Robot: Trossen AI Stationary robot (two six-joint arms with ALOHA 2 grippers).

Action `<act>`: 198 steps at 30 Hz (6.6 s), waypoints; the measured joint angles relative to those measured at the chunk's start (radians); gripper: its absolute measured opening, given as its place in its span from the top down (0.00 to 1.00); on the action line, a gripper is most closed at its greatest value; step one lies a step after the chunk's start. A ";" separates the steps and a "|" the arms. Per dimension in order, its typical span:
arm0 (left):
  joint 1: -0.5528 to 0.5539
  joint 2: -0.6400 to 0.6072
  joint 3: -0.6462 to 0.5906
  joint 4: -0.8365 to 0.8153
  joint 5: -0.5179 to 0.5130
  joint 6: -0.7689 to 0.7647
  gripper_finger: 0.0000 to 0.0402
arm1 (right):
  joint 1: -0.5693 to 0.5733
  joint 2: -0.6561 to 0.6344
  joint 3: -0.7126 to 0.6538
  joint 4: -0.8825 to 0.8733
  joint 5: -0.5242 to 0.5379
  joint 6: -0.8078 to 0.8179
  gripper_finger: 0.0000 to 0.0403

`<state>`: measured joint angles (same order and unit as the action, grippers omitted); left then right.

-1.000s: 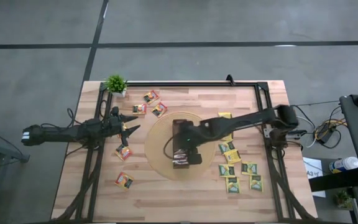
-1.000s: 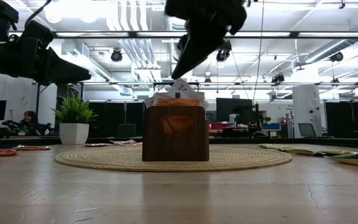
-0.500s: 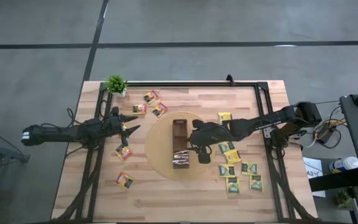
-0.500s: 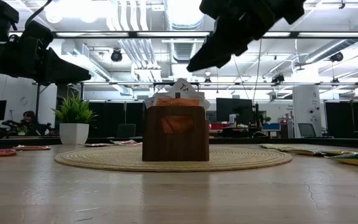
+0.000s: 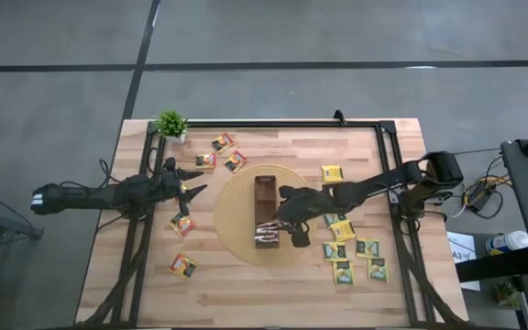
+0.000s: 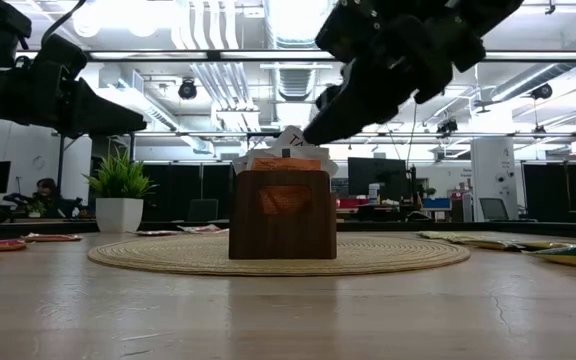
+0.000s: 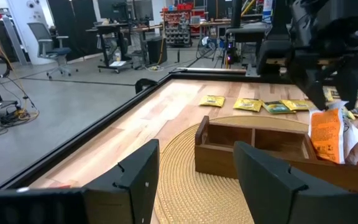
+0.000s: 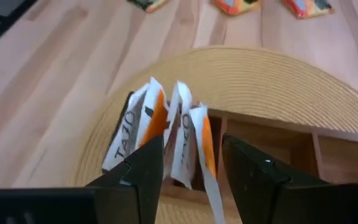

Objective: Pick & Place Tea
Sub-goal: Put the white tea bag into the bottom section of the wooden organizer

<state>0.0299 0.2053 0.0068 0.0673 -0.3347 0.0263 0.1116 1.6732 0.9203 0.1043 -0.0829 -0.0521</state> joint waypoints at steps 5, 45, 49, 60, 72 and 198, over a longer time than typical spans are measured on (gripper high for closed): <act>0.000 0.004 0.000 0.000 0.000 0.000 0.50 | -0.002 0.016 0.000 0.011 0.005 0.014 0.63; 0.000 0.007 0.000 0.000 0.000 0.000 0.50 | -0.007 0.213 0.591 -0.725 0.066 0.182 0.98; 0.000 0.007 0.000 0.000 0.000 0.000 0.50 | -0.008 0.293 0.771 -0.910 0.087 0.197 0.98; 0.000 0.007 0.000 0.000 0.000 0.000 0.50 | -0.007 0.515 1.097 -1.171 0.086 0.238 0.98; 0.001 0.008 0.000 0.000 0.000 0.000 0.50 | -0.008 0.549 1.245 -1.327 0.136 0.281 0.98; 0.000 0.008 0.000 0.000 0.000 0.000 0.50 | 0.054 0.511 1.041 -1.120 0.111 0.281 0.64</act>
<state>0.0303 0.2132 0.0069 0.0673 -0.3347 0.0265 0.1655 2.1837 1.9616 -1.0161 0.0279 0.2285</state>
